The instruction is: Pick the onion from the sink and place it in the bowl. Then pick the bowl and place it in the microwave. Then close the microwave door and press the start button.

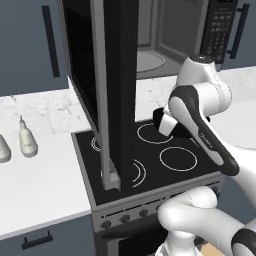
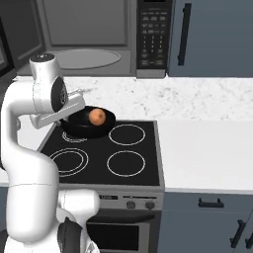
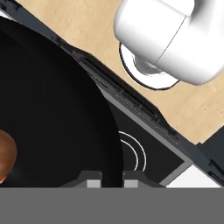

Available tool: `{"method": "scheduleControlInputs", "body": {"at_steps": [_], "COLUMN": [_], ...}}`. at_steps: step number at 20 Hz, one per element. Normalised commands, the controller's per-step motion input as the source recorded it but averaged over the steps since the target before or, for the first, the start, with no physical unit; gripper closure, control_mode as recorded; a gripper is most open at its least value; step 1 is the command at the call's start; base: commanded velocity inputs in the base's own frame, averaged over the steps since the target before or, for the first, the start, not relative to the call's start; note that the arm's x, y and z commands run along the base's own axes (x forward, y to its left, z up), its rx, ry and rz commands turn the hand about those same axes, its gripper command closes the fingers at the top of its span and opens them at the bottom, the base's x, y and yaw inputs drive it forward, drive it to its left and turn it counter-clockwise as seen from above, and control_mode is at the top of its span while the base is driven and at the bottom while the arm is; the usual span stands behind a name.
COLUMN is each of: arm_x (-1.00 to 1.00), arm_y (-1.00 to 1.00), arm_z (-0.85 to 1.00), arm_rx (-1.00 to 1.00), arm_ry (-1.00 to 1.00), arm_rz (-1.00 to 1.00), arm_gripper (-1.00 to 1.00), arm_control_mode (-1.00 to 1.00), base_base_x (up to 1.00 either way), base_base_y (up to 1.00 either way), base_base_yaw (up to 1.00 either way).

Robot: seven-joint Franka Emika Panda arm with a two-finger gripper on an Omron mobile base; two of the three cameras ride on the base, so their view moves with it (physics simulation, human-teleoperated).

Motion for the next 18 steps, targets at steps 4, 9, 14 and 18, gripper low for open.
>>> {"method": "scheduleControlInputs", "body": {"at_steps": [4,9,14,18], "arm_x": [0.0,0.0,0.0,0.0], "arm_y": [0.0,0.0,0.0,0.0], "arm_z": [0.0,0.0,0.0,0.0], "arm_rx": [0.0,0.0,0.0,0.0], "arm_ry": [0.0,0.0,0.0,0.0], "arm_rz": [0.0,0.0,0.0,0.0], "arm_gripper": [1.0,1.0,1.0,1.0], "arm_control_mode": [1.0,1.0,1.0,1.0], "base_base_x": [0.0,-0.11,-0.26,-0.16], "base_base_y": [-0.01,-0.04,-0.12,-0.11], "base_base_yaw": [-0.13,-0.15,-0.05,0.0]}}
